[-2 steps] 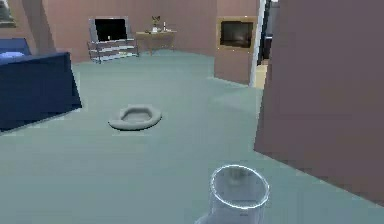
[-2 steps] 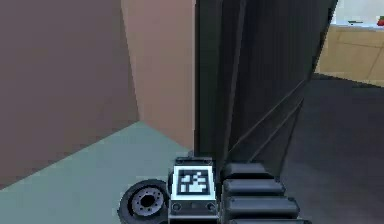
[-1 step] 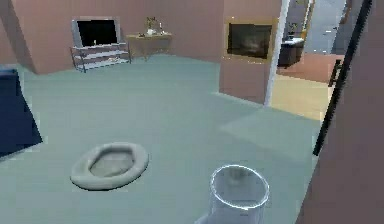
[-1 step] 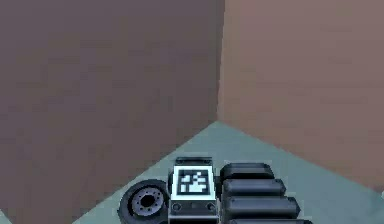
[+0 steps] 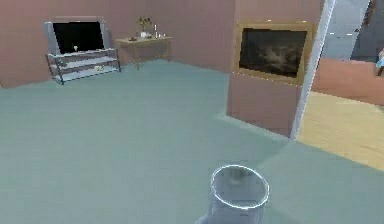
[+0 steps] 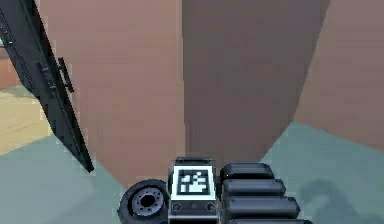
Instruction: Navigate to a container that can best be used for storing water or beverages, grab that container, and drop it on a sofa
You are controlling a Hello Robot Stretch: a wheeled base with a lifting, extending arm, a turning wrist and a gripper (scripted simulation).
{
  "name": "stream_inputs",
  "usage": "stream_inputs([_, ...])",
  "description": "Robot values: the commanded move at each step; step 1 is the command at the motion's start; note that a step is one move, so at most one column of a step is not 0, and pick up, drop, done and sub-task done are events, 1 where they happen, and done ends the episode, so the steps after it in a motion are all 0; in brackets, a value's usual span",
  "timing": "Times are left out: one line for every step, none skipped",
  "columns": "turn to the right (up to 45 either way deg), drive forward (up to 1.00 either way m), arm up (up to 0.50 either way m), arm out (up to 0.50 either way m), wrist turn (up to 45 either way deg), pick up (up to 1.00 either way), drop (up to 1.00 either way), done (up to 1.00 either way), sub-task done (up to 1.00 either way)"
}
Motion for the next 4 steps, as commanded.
stream_inputs([0.0,0.55,0.0,0.0,0.0,0.0,0.0,0.0,0.0])
stream_inputs([-3.0,0.0,0.0,0.0,0.0,0.0,0.0,0.0,0.0])
stream_inputs([0.0,0.6,0.0,0.0,0.0,0.0,0.0,0.0,0.0])
stream_inputs([-42.0,0.0,0.0,0.0,0.0,0.0,0.0,0.0,0.0])
